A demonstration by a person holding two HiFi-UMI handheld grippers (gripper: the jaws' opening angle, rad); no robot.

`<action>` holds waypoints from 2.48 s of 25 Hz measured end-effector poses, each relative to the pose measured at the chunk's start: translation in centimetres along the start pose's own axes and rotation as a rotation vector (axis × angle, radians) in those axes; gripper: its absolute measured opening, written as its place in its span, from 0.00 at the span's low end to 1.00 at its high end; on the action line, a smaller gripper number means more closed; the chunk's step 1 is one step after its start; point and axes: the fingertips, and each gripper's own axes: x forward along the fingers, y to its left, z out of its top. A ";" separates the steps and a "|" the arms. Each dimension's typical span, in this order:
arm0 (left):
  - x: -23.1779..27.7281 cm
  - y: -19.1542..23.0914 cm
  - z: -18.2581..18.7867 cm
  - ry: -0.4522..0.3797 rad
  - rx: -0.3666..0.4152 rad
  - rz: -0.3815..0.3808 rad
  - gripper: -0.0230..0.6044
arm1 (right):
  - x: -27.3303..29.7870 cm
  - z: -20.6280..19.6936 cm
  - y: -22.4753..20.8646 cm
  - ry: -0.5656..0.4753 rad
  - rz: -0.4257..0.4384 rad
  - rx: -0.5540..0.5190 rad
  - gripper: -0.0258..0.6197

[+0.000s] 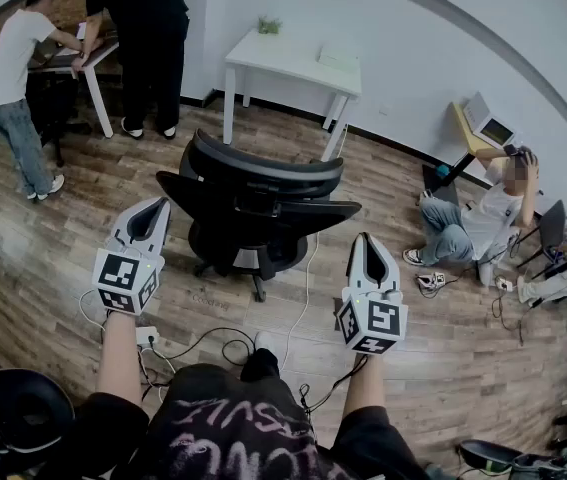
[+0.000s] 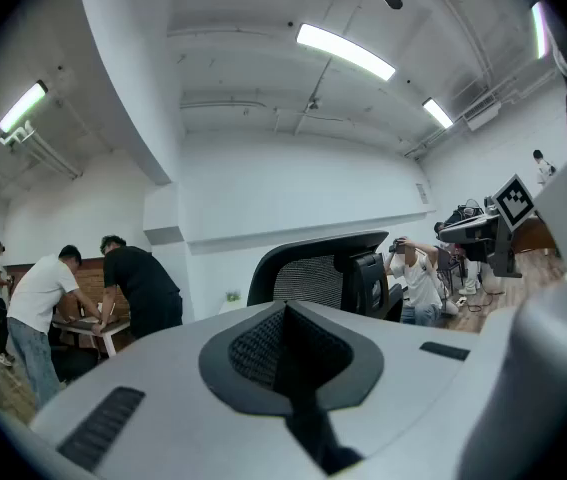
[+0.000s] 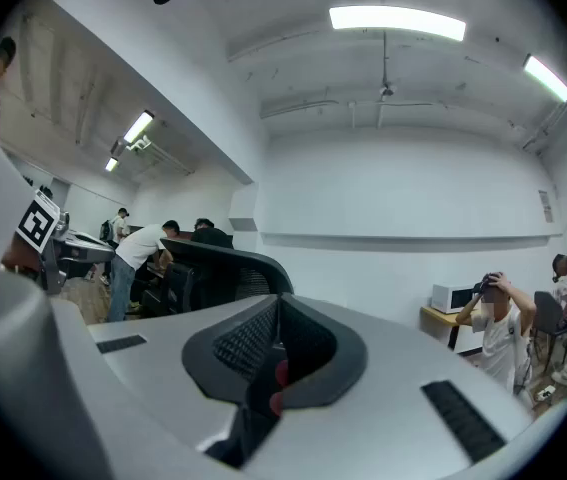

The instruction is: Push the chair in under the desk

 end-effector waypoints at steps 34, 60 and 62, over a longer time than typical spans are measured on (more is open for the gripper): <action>4.6 0.6 -4.0 0.222 0.396 -0.135 0.17 | 4.7 -5.0 2.3 0.189 0.262 -0.322 0.38; 10.1 1.8 -10.2 0.496 0.691 -0.253 0.39 | 11.5 -10.3 1.4 0.355 0.405 -0.670 0.45; 10.4 1.9 -10.7 0.515 0.706 -0.267 0.40 | 11.9 -10.5 1.3 0.372 0.417 -0.691 0.45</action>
